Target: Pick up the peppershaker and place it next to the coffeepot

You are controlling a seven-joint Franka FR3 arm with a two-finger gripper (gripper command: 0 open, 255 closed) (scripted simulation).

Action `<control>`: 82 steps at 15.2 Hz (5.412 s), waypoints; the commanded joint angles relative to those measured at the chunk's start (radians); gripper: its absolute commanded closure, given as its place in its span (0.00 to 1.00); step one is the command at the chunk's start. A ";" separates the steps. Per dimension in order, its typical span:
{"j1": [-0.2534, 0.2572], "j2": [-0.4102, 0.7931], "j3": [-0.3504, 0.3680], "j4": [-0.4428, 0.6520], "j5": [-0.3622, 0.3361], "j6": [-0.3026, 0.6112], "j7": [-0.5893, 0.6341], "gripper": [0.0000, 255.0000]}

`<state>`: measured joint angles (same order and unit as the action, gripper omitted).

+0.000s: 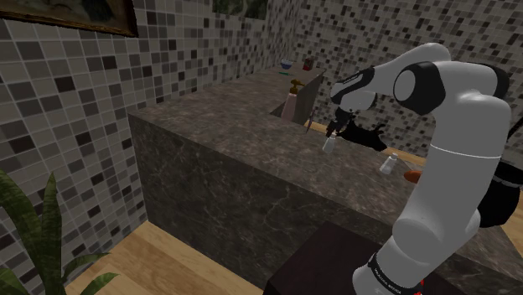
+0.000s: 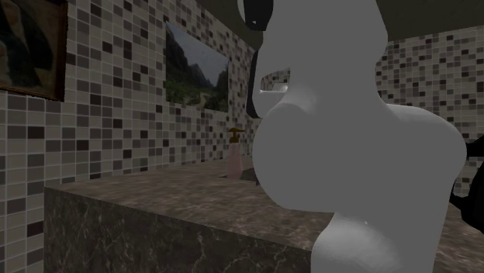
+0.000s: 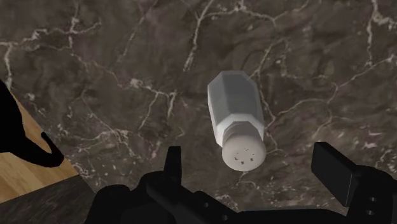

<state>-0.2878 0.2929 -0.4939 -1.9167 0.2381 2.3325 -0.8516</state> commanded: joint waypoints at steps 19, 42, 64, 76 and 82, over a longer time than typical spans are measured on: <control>-0.007 0.029 0.009 0.003 0.020 0.023 -0.011 1.00; 0.015 -0.088 -0.026 0.172 -0.077 -0.245 0.061 1.00; -0.002 -0.086 -0.037 0.471 -0.087 -0.542 0.080 1.00; -0.044 -0.017 -0.043 0.727 -0.049 -0.736 0.074 1.00; -0.038 -0.082 -0.054 0.687 -0.078 -0.756 0.062 1.00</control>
<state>-0.3336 0.2448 -0.5439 -1.1907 0.1773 1.5676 -0.7869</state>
